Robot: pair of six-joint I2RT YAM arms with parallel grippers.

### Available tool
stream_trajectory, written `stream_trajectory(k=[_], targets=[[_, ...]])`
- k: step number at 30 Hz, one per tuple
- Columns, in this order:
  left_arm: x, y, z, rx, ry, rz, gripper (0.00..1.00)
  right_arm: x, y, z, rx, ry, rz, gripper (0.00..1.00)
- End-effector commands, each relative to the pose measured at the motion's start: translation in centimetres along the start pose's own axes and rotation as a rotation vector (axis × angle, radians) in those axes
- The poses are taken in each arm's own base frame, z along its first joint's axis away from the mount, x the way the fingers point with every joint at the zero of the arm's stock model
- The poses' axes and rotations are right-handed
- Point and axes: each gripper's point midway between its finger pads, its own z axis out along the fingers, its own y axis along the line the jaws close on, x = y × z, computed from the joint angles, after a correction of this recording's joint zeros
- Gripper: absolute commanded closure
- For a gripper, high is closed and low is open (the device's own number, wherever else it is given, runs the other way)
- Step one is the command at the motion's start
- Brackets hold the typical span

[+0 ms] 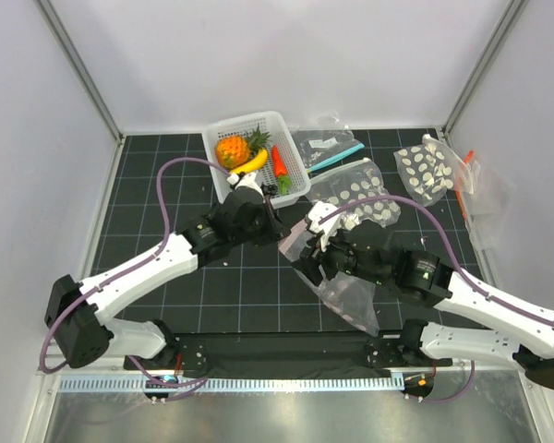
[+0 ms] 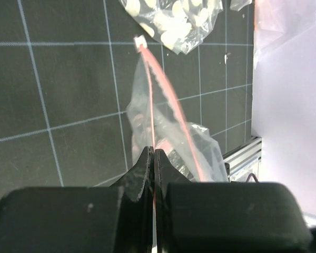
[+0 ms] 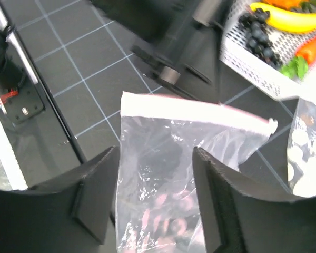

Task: Place the food in the zip-top bag and seal the zipper
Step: Open the zipper of the food storage bag at the center of the board.

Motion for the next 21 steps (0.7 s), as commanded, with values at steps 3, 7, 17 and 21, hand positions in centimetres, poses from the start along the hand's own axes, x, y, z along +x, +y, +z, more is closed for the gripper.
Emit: stream_trajectory(k=[3,7,17,21], targets=[[-3.4,-1.6,-3.6,0.122,-0.194,0.079,1.0,-5.5,-1.8,-3.5,0.121,-0.132,0.171,0.32],[-4.8,-2.1,-5.6,0.153,-0.31,0.13,1.0,-8.1,-4.4,-5.5,0.292,-0.089,0.259,0.32],[-5.3,-5.9,-8.2,0.268,-0.44,0.262,1.0,-9.7,-6.3,-3.1,0.465,-0.064,0.401,0.36],[-4.1,-6.7,-8.3,0.291,-0.476,0.322,1.0,-9.0,-6.5,-1.7,0.515,-0.055,0.488,0.36]])
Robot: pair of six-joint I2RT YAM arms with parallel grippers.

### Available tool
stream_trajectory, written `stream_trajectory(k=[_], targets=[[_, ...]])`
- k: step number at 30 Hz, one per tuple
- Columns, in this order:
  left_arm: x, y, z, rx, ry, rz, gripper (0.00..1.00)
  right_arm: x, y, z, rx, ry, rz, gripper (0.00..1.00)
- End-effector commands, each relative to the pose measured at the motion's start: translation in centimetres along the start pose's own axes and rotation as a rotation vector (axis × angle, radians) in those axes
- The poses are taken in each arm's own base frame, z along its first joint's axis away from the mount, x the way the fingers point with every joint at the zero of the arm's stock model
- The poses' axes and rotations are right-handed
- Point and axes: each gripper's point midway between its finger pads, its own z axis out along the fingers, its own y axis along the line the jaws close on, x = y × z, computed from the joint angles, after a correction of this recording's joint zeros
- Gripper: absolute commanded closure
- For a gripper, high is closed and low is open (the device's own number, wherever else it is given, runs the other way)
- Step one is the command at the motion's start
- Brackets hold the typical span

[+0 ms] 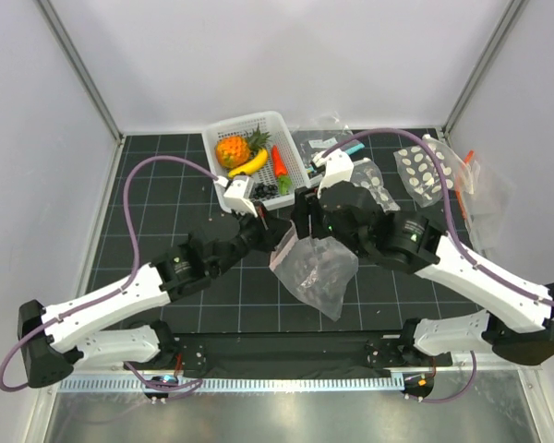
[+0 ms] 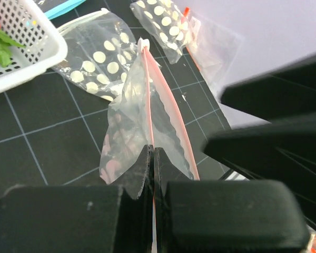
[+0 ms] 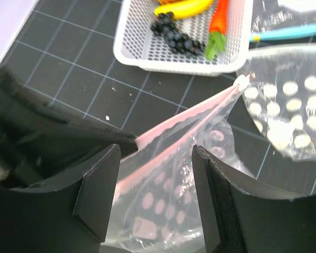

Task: Place the food in the zip-top bag and seal the zipper
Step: Open the zipper of the food storage bag at the center of the board.

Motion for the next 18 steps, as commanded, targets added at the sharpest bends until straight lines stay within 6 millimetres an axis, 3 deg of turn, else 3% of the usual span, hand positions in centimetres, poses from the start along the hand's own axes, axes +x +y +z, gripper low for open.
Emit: stream_trajectory(k=[1,8,14,18], targets=[[-1.8,-1.1,-0.2,0.028,-0.128,0.067,1.0,-1.4,-0.5,-0.2,0.072,-0.045,0.135,0.37],[0.3,-1.4,-0.4,-0.012,-0.15,0.138,1.0,0.8,-1.7,0.3,0.181,0.035,0.184,0.44],[0.9,-2.5,-0.4,-0.038,-0.178,0.211,1.0,4.0,-2.0,1.6,0.23,0.12,0.17,0.42],[0.8,-2.7,-0.6,-0.087,-0.2,0.252,1.0,4.7,-2.7,1.2,0.257,0.131,0.185,0.45]])
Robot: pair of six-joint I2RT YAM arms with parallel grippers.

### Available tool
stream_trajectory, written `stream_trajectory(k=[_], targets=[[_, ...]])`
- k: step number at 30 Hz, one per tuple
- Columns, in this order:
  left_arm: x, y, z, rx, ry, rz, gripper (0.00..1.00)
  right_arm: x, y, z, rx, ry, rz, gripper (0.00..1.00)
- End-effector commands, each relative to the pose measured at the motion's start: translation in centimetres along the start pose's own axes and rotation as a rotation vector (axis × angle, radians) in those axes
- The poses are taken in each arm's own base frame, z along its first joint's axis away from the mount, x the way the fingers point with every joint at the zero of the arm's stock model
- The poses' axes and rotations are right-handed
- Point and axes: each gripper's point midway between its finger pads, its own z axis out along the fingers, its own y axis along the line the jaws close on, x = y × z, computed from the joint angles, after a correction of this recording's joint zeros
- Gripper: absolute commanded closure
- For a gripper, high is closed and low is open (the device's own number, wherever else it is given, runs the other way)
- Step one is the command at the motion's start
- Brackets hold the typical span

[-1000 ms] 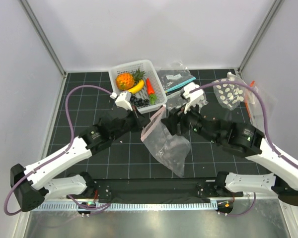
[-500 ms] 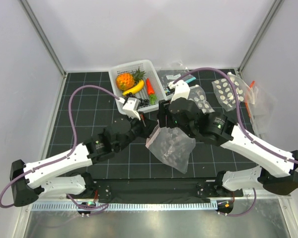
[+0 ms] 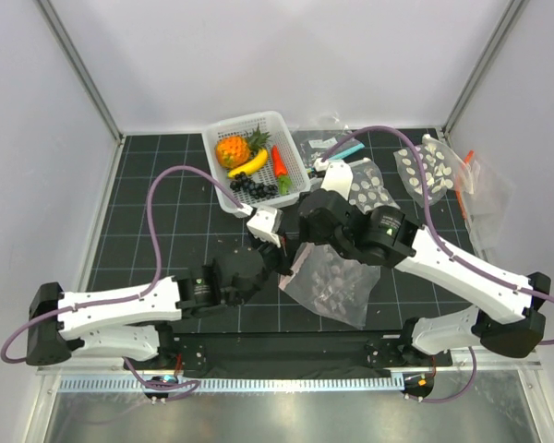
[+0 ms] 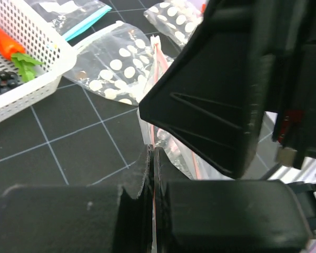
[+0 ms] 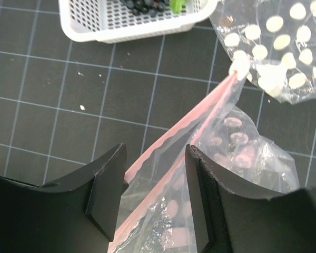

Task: Place the food in the zip-top bag and seal the zipper
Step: Open the zipper of the food storage bag at the center of the board.

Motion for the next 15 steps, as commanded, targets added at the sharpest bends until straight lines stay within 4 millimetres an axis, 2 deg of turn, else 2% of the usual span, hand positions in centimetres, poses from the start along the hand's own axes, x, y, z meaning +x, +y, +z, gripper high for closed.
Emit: stream_trajectory(k=[1,6,11,15], targets=[[-3.0,0.1,0.2,-0.076,-0.101,0.01,1.0,0.2,-1.1,-0.6,0.039,-0.009,0.042,0.46],[-2.9,1.1,0.3,-0.145,-0.105,0.005,1.0,1.0,-2.1,-1.6,0.02,0.006,0.058,0.48],[-3.4,1.2,0.2,-0.151,-0.121,-0.009,1.0,2.4,-3.3,-1.4,0.072,0.059,-0.002,0.48],[-3.9,1.7,-0.2,-0.165,-0.137,-0.013,1.0,2.5,-4.5,-1.8,0.104,0.048,-0.012,0.52]])
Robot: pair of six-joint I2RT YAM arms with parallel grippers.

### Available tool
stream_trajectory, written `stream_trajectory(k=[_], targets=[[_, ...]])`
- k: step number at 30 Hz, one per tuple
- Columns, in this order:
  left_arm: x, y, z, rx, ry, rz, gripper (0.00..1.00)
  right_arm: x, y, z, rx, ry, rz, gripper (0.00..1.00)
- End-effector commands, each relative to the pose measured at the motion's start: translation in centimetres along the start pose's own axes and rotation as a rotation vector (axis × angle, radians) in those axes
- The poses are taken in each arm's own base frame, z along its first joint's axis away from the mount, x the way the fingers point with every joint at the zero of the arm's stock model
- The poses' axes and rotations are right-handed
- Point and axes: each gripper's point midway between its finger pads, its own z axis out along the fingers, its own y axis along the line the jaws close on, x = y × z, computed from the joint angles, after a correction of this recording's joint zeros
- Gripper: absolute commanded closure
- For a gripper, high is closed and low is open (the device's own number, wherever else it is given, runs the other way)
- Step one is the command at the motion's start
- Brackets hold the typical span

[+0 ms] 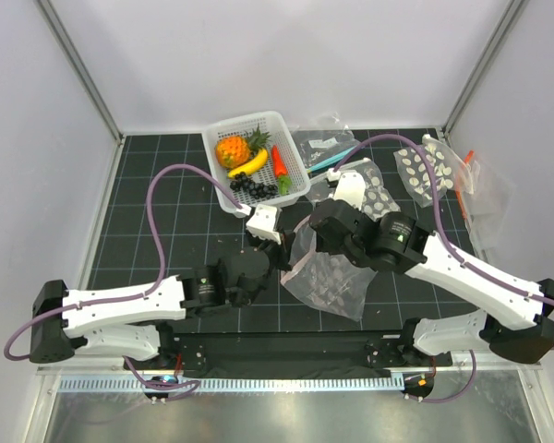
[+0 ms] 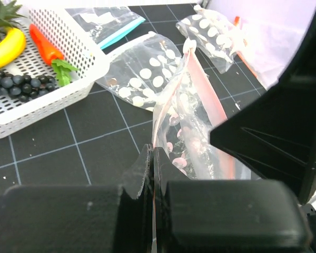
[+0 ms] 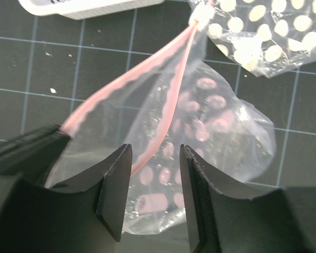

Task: Place the food in the zip-top bag and seal the zipper
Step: Open the zipper of the food storage bag at the center of the board.

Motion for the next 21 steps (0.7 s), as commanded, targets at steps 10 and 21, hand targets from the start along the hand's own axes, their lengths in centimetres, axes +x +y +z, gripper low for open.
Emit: stream_trajectory(k=[10,21], targets=[[-4.1,0.3,-0.4,-0.032,-0.128,-0.086,1.0,-1.0,-0.2,0.5,-0.004,-0.052,0.018,0.71],[-5.2,0.7,0.4,-0.078,-0.192,-0.131,1.0,-8.0,-4.8,-0.1,0.076,-0.142,0.02,0.99]])
